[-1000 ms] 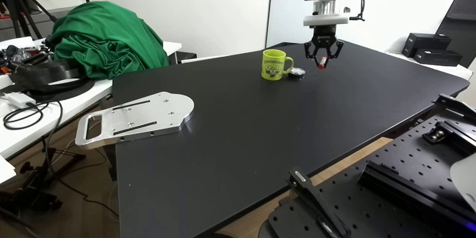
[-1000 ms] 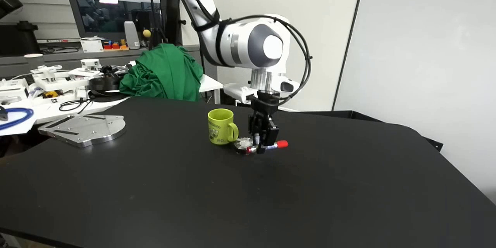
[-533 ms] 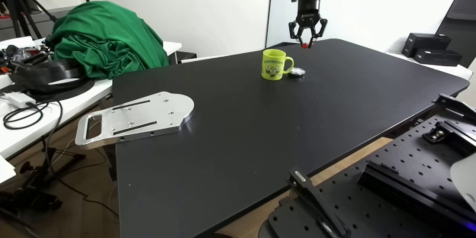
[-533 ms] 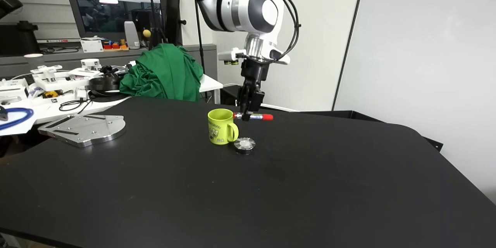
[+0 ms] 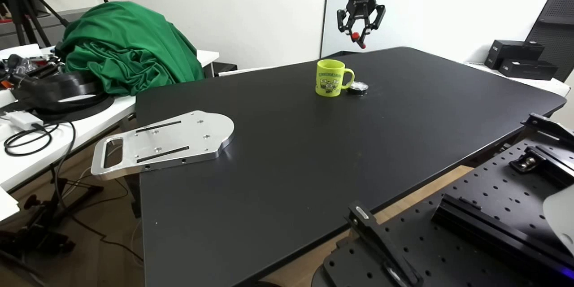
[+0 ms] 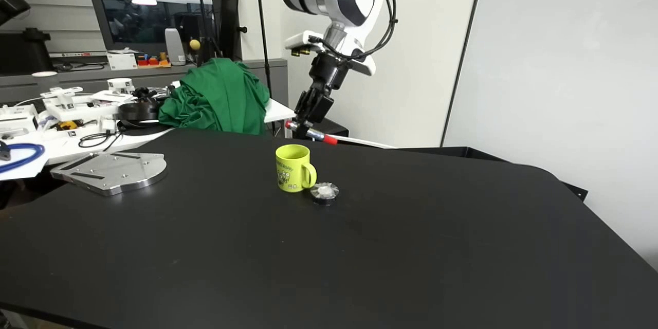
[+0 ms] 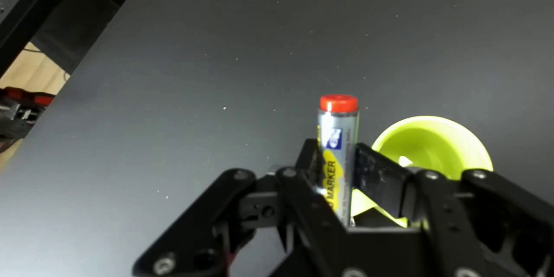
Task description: Place the red marker inside the yellow mug, take the marker out of the mug then place it back inside the mug
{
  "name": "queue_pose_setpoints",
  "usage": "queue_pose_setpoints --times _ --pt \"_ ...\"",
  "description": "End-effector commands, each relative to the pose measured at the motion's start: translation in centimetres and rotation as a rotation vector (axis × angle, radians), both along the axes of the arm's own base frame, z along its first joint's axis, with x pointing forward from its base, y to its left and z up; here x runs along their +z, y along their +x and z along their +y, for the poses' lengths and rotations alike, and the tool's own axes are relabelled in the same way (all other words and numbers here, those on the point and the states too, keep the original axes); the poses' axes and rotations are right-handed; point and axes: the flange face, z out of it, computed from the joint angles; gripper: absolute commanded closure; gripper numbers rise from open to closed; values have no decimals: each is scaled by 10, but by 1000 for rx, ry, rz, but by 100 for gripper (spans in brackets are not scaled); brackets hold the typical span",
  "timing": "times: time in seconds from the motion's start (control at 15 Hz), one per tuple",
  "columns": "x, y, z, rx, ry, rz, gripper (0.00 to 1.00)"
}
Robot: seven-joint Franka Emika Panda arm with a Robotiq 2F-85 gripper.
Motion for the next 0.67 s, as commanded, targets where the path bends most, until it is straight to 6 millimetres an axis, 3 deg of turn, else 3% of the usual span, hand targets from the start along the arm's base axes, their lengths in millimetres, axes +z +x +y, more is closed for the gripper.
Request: queue_pose_setpoints --times 0.0,0.27,0.6 --pt "-11 13 -12 -64 115 -20 94" --pt "-29 18 -13 -129 195 -7 94" --pt "-21 32 5 -133 247 -49 94"
